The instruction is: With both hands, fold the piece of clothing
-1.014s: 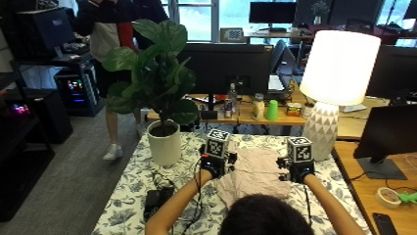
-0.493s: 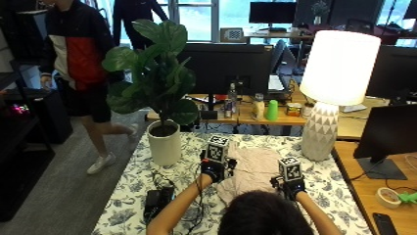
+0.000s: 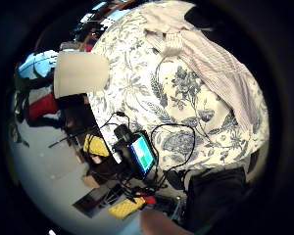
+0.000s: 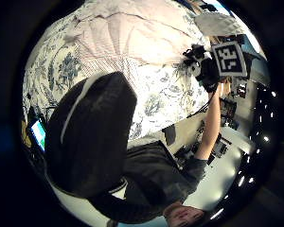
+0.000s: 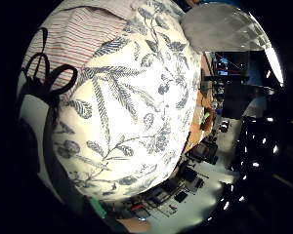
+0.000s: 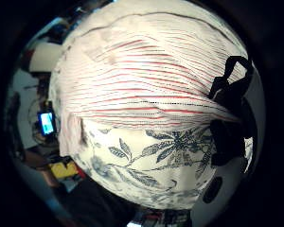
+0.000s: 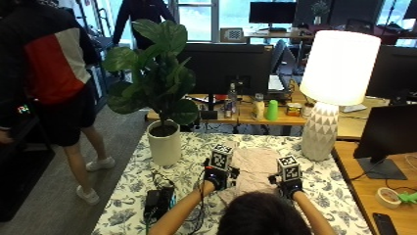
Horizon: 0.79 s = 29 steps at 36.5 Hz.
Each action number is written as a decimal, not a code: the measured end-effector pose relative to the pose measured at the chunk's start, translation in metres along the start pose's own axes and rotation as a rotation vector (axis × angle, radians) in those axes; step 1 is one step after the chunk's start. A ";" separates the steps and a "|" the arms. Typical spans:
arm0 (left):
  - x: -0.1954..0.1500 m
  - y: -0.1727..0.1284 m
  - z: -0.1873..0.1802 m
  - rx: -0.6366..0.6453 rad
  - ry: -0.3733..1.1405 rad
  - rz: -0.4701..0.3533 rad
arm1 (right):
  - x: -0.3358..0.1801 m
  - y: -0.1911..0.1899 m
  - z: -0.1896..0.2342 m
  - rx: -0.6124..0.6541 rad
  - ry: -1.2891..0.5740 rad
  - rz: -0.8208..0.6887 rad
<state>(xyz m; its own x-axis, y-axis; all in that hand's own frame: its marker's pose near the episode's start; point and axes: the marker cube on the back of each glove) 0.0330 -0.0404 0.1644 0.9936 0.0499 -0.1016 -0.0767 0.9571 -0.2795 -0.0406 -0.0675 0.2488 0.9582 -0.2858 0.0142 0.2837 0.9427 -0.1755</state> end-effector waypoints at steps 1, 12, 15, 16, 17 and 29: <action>0.002 -0.002 0.004 -0.010 0.001 0.015 | 0.009 0.001 -0.001 -0.032 0.067 0.105; 0.035 0.003 0.061 -0.170 -0.024 0.021 | 0.013 -0.008 -0.005 -0.265 0.063 0.211; 0.043 0.022 0.068 -0.218 -0.077 -0.078 | 0.014 -0.007 -0.006 -0.298 0.062 0.226; 0.045 0.023 0.071 -0.233 -0.083 -0.090 | 0.014 -0.008 -0.006 -0.287 0.064 0.220; 0.046 0.022 0.073 -0.238 -0.082 -0.091 | 0.015 -0.010 -0.006 -0.272 0.064 0.212; 0.028 -0.036 0.064 0.118 -0.140 -0.123 | 0.016 -0.011 -0.004 -0.238 0.013 0.192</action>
<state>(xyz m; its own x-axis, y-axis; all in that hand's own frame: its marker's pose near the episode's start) 0.0686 -0.0550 0.2325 0.9974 -0.0383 0.0618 0.0482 0.9848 -0.1669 -0.0289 -0.0829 0.2472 0.9925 -0.1098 -0.0536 0.0795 0.9131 -0.3998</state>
